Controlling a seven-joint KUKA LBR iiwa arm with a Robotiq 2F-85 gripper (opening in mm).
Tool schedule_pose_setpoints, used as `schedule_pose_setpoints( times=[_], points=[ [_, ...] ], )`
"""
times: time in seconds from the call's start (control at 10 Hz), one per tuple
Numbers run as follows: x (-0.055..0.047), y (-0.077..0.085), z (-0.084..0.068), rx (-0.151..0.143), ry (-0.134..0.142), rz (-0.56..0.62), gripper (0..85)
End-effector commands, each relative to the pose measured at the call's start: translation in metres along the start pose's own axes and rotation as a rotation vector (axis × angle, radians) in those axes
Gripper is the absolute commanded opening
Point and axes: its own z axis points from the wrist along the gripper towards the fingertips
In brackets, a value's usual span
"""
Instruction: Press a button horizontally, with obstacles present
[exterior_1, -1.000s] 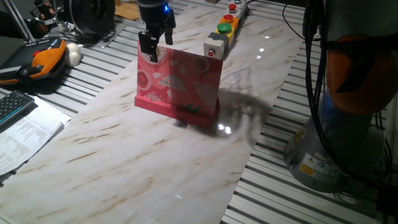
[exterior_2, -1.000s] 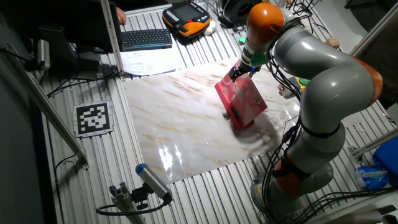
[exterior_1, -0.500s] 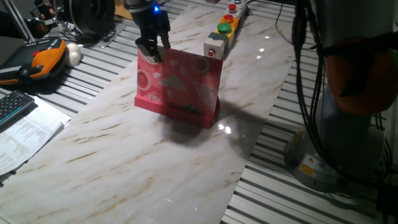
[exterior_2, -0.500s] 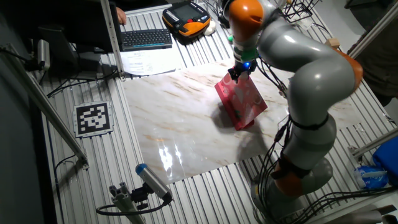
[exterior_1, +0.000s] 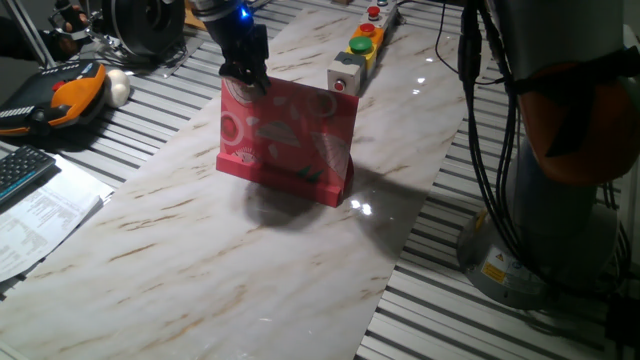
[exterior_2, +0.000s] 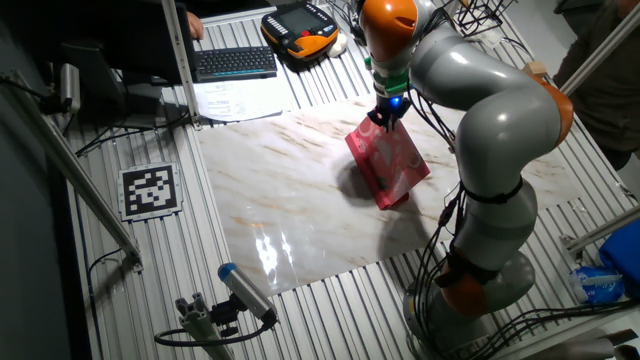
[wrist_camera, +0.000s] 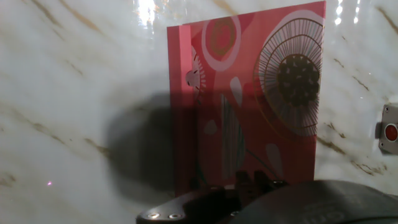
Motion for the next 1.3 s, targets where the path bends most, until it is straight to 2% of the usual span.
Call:
schedule_pose_setpoints(
  times=[0.0, 0.9, 1.0, 1.1, 1.2],
  points=[
    [0.0001, 0.0001, 0.0000, -0.001, -0.001, 0.001, 0.0],
    [0.0000, 0.0000, -0.0001, 0.000, -0.004, 0.003, 0.0],
    [0.0000, 0.0000, -0.0001, 0.002, -0.031, 0.006, 0.0],
    [0.0000, 0.0000, -0.0001, -0.004, -0.147, -0.009, 0.0],
    [0.0000, 0.0000, -0.0001, -0.062, -0.140, 0.048, 0.0]
  ],
)
